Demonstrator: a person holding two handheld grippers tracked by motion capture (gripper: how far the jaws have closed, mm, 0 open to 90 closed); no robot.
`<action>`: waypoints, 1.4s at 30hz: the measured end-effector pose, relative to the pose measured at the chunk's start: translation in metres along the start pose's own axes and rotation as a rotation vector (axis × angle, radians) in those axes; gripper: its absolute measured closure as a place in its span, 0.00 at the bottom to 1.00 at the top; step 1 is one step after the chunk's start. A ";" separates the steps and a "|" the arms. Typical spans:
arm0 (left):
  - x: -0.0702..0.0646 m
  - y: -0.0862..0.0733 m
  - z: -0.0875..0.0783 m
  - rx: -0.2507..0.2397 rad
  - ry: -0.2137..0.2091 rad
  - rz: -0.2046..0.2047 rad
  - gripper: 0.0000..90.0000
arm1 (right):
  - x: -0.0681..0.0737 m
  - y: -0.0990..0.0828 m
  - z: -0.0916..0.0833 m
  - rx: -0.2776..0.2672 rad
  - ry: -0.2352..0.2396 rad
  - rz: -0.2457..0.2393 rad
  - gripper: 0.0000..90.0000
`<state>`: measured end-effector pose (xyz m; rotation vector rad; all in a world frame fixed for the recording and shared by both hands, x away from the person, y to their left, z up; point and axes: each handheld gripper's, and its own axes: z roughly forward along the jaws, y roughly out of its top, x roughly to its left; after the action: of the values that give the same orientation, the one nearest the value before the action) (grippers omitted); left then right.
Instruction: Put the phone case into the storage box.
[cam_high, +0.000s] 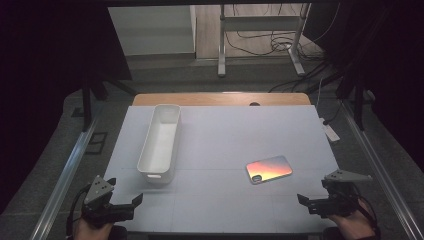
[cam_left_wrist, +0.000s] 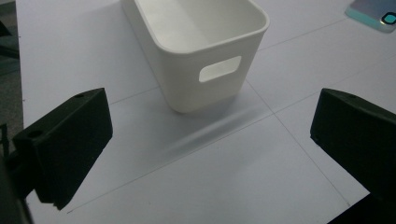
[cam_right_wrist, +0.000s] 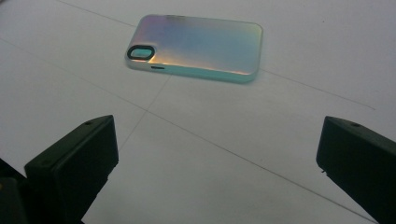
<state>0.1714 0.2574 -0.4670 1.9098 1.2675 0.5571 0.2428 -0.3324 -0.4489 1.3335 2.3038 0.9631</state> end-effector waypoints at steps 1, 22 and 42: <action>0.000 0.000 0.000 0.000 0.000 0.000 0.00 | 0.000 0.000 0.000 0.000 0.000 0.000 0.00; 0.000 0.000 0.000 0.002 0.002 0.007 0.00 | 0.002 0.010 0.009 0.048 0.039 -0.060 0.00; 0.000 0.000 0.000 -0.001 0.001 0.008 0.00 | 0.008 0.024 0.022 0.031 0.065 -0.108 0.00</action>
<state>0.1713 0.2569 -0.4670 1.9151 1.2601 0.5626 0.2662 -0.3086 -0.4478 1.1929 2.4215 0.9529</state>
